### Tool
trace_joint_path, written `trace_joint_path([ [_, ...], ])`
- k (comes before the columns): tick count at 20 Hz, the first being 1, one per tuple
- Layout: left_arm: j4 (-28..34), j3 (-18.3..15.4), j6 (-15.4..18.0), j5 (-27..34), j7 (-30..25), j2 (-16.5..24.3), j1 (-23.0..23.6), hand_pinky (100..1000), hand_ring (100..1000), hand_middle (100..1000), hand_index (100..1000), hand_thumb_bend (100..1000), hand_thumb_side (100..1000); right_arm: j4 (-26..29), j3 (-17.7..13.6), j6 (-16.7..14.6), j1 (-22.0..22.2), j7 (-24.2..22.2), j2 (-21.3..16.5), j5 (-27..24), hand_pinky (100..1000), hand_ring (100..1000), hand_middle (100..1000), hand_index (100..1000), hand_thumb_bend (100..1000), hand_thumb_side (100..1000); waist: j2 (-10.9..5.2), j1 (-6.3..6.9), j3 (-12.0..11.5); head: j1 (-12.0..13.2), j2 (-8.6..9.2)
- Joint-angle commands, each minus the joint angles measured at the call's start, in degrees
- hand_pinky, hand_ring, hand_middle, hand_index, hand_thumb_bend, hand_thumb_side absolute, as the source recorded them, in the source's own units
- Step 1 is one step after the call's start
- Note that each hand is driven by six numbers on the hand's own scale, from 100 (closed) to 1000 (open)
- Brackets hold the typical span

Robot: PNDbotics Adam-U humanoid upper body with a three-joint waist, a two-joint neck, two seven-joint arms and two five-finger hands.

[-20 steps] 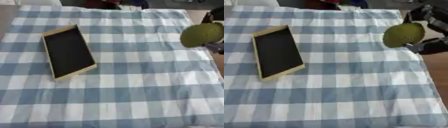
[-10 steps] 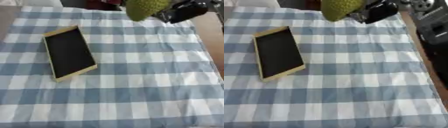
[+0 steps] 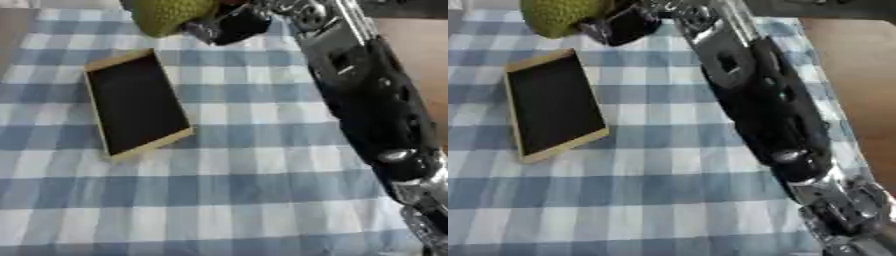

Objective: Pick up objects on the table and place them in the box.

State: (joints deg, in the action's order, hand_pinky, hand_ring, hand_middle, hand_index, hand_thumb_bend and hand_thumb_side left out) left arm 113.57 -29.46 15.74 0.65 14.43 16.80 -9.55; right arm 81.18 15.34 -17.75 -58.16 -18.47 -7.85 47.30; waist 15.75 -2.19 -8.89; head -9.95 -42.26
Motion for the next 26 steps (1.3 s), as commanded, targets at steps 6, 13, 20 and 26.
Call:
trace_joint_path([
  [6,1.02,0.35,0.11,0.83,-0.69,0.38,-1.39,668,516,736,843,100,511,-14.41,-1.25,-0.2,-1.8,6.74,8.63,9.92,709,591,533,634,100,100,-0.14,0.41,-1.24,-1.48,1.05],
  [13,1.02,0.33,0.09,1.09,-0.87,0.08,-1.91,668,515,736,843,100,514,-22.16,-2.08,-0.09,-0.53,9.49,11.71,15.74,718,607,548,653,100,100,0.42,0.3,-1.78,-1.6,1.47],
  [20,1.02,0.26,-0.03,1.1,-0.95,-0.05,-1.93,669,515,737,844,100,516,-24.02,-2.25,-1.64,-0.03,8.24,12.2,19.39,801,790,782,812,383,352,0.47,0.27,-1.63,-1.21,1.48],
  [26,1.02,0.16,-0.16,1.02,-0.95,-0.07,-1.65,669,515,737,844,100,517,-18.85,-3.2,-1.44,-0.41,9.43,10.5,17.55,807,795,792,823,401,382,0.18,0.31,-1.15,-0.63,1.27],
])
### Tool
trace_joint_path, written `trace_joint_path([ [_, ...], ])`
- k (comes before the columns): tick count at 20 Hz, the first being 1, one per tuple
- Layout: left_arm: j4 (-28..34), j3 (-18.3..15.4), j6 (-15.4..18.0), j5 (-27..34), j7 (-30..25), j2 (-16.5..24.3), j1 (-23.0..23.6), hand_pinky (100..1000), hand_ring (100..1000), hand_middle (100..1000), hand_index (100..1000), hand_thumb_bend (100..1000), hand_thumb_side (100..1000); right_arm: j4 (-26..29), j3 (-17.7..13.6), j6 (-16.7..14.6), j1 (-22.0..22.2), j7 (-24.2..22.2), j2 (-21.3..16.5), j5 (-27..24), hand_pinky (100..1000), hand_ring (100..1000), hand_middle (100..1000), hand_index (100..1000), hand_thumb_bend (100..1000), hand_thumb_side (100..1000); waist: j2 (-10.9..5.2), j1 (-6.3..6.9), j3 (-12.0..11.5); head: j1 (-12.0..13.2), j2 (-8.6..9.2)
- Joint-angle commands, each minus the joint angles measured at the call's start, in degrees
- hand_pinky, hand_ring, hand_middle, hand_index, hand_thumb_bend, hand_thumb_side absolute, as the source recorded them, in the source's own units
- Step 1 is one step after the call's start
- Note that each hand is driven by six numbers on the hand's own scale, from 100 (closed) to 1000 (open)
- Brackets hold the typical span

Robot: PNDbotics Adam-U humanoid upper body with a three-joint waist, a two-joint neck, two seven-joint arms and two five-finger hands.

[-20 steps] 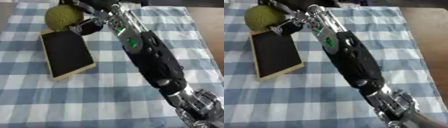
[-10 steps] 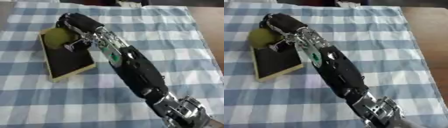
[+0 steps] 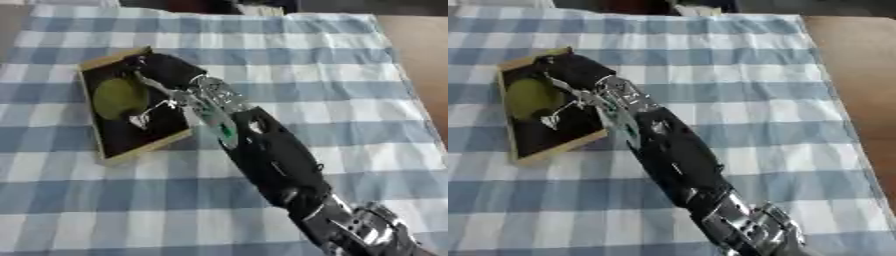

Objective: Pick up objects on the table and place them in the box.

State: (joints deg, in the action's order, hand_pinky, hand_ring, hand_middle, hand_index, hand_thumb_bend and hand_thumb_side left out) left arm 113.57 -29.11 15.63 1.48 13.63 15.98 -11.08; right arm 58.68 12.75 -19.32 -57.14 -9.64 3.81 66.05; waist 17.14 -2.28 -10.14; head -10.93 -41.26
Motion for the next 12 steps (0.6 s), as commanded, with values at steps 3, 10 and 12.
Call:
trace_joint_path([
  [3,1.02,-0.27,-0.15,0.08,-0.08,0.81,0.13,669,515,737,844,100,518,9.15,-1.03,1.03,-2.25,0.55,-3.46,-5.09,805,792,788,822,411,339,-1.52,0.36,0.52,0.74,-0.03],
  [10,1.02,-0.52,-0.18,-0.2,0.35,1.11,0.54,670,517,736,843,100,513,24.96,-3.43,6.56,-2.23,-0.12,-11.64,-18.76,791,756,743,789,370,215,-2.2,0.38,1.42,1.81,-0.61],
  [12,1.02,-0.62,-0.15,-0.31,0.57,1.26,0.58,670,518,736,843,100,510,29.39,-4.57,8.94,-1.28,0.84,-14.82,-23.62,790,747,730,780,342,199,-2.38,0.32,1.67,2.34,-0.82],
])
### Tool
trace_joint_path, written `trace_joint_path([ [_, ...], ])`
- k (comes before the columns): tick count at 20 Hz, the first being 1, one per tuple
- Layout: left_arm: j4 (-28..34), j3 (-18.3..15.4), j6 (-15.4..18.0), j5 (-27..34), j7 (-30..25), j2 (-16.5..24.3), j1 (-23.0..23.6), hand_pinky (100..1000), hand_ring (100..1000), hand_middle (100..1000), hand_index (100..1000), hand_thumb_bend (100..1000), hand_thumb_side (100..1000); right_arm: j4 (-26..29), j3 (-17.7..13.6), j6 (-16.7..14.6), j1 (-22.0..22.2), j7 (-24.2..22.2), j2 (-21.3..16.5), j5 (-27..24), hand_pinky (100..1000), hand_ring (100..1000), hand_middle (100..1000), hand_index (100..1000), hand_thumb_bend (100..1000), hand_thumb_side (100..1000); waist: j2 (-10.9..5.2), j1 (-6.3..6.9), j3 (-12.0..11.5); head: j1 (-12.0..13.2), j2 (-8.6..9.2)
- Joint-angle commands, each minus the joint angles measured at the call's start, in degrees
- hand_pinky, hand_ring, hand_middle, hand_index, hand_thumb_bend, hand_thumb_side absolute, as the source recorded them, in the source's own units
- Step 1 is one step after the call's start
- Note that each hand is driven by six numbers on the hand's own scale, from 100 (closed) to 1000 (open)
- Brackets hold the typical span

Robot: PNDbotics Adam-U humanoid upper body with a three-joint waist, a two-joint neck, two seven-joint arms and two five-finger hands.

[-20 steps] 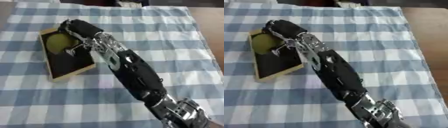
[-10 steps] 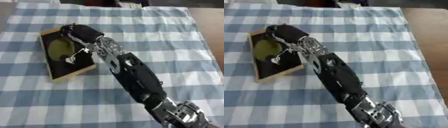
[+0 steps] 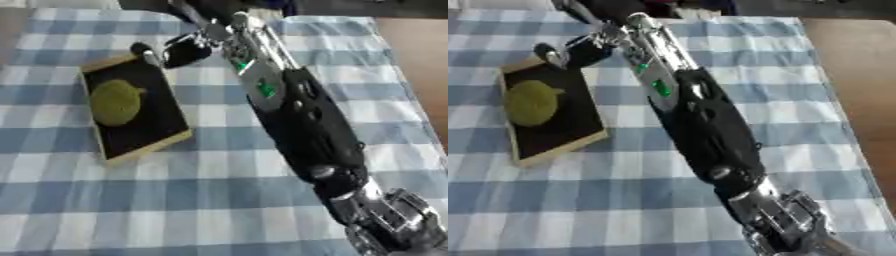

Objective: Pick up objects on the table and place them in the box.

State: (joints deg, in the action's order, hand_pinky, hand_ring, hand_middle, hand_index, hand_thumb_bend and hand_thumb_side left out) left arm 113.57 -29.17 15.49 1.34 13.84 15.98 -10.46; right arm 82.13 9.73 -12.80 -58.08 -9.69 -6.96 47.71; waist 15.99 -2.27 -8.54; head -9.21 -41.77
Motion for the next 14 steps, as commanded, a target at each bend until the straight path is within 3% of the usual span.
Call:
trace_joint_path([
  [1,1.02,-0.61,0.0,-0.23,0.46,1.36,-0.01,670,518,736,843,100,510,8.01,-2.19,3.41,0.36,1.61,-5.83,-7.7,790,746,728,779,336,199,-1.35,0.28,0.22,0.89,-0.48],
  [7,1.02,-0.9,0.0,-0.6,1.01,1.7,0.21,671,519,736,843,100,508,17.47,-5.94,5.96,6.61,7.06,-16.31,-20.09,798,742,718,763,237,215,-1.85,0.27,1.46,2.57,-0.89],
  [11,1.02,-1.18,-0.09,-0.85,1.3,1.54,0.63,671,518,736,843,100,511,21.86,-8.67,7.58,12.36,10.41,-21.31,-25.41,800,736,709,756,185,241,-1.89,0.51,2.21,3.07,-0.81],
  [12,1.02,-1.22,-0.1,-0.9,1.34,1.53,0.69,671,519,736,843,100,511,22.84,-9.09,7.69,13.79,10.97,-22.26,-26.82,801,735,709,755,134,259,-1.88,0.58,2.39,3.22,-0.81],
  [14,1.02,-1.46,0.01,-1.0,1.51,1.57,0.77,671,518,736,843,100,512,24.67,-10.19,7.57,16.62,11.92,-24.31,-29.54,802,735,708,755,159,261,-1.57,0.66,2.87,3.56,-0.15],
])
